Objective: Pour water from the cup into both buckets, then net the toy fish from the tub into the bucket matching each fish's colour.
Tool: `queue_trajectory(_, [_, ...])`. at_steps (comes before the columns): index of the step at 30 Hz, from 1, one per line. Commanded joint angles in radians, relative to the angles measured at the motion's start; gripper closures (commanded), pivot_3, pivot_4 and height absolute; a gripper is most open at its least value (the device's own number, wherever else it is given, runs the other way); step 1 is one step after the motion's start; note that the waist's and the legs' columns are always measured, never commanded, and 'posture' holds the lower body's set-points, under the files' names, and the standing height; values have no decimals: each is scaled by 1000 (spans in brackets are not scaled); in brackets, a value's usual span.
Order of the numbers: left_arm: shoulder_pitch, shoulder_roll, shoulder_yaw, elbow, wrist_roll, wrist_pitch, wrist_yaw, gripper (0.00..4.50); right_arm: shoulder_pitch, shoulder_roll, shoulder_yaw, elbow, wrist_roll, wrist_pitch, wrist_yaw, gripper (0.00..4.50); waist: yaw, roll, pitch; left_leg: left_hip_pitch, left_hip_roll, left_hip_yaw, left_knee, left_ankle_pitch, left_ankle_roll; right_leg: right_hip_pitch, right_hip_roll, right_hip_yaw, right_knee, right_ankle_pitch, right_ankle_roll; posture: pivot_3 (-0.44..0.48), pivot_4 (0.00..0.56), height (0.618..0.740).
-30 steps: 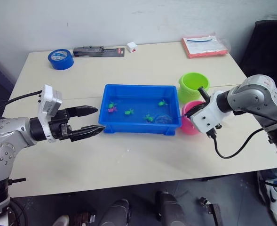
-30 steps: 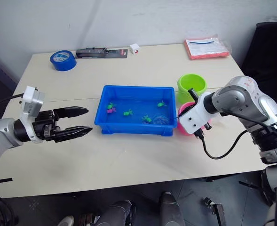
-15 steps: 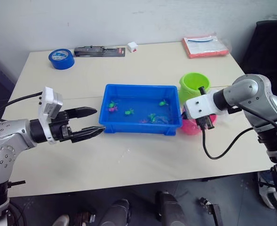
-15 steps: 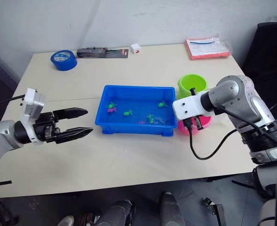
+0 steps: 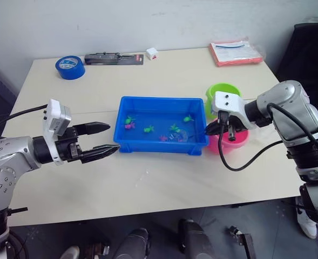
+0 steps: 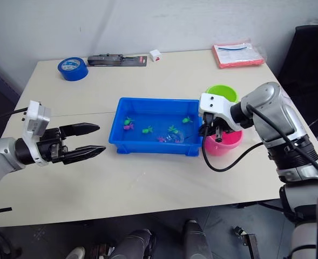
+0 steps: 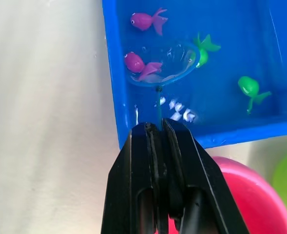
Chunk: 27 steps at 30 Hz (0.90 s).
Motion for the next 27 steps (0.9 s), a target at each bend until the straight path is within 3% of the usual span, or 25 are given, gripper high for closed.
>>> queue_trajectory(1, [-5, 19, 26, -19, -4, -21, -6, 0, -27, 11, -40, -18, 57, 88, -7, 3706, -1, 0, 0, 0, 0, 0, 0, 0, 0, 0, 0, 0, 0, 0, 0, 0, 150, 740])
queue_trajectory(7, [-16, 25, 17, -8, 1, -27, -12, 0, -34, 36, -79, -14, 113, 229, -71, 3706, 0, 0, 0, 0, 0, 0, 0, 0, 0, 0, 0, 0, 0, 0, 0, 0, 150, 740])
queue_trajectory(20, [-53, 27, -16, 19, 23, -46, -27, 0, -37, 59, -152, 45, 183, 275, -226, 3706, -1, 0, 0, 0, 0, 0, 0, 0, 0, 0, 0, 0, 0, 0, 0, 0, 150, 740])
queue_trajectory(27, [-94, -16, -93, 95, 123, -175, -48, 0, 21, 56, -267, -57, 273, 339, -308, 3706, 1, 0, 0, 0, 0, 0, 1, 0, 0, 0, 0, 0, 1, 0, 0, 0, 150, 740])
